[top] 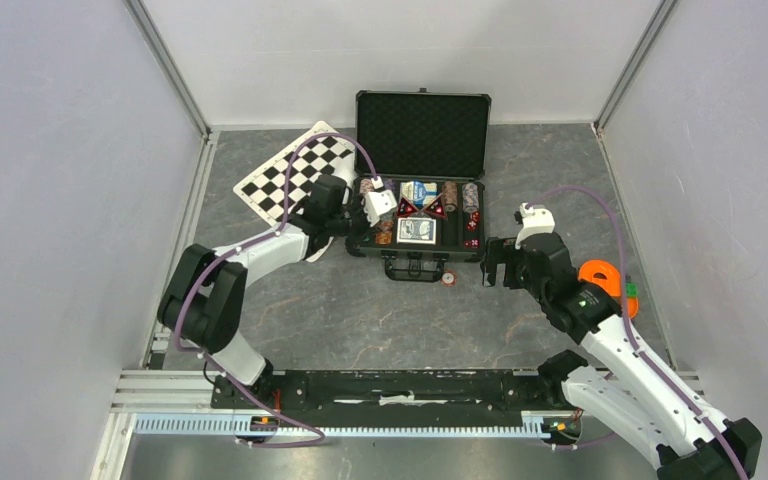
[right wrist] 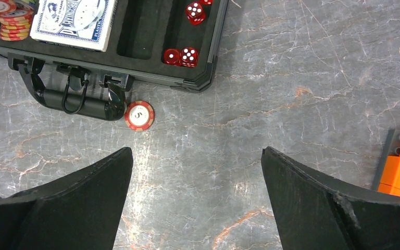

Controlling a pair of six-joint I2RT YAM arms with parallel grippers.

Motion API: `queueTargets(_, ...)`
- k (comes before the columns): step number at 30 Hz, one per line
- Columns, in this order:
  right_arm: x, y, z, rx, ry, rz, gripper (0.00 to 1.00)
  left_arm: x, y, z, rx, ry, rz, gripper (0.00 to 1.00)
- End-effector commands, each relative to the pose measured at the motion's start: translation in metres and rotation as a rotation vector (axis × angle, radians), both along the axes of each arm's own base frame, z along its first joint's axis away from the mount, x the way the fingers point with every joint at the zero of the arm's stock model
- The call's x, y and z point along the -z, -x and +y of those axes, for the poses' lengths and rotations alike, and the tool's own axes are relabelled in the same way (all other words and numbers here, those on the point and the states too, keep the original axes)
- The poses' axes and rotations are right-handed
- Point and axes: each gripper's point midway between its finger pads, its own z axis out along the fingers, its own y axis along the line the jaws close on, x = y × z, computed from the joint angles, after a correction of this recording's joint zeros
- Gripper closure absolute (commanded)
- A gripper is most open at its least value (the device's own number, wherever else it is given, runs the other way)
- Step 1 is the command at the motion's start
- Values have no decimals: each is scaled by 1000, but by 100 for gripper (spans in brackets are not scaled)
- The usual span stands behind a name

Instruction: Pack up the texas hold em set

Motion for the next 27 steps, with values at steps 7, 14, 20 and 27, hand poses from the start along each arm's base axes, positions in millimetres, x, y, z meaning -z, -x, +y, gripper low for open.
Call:
queueTargets(7, -17, -7, 5, -11, -17, -35, 1, 17, -11, 1, 21, -76, 7, 98)
queueTargets(14, -17, -7, 6, -15, -22, -34, 1, 28, -5, 12, 22, -173, 88, 98)
queueTargets(20, -18, -7, 7, -19, -24, -33, 1, 35, -3, 25, 33, -276, 115, 98)
queueTargets(27, -14, -7, 17, -65, -39, -21, 1, 40, 2, 26, 76, -337, 129, 98)
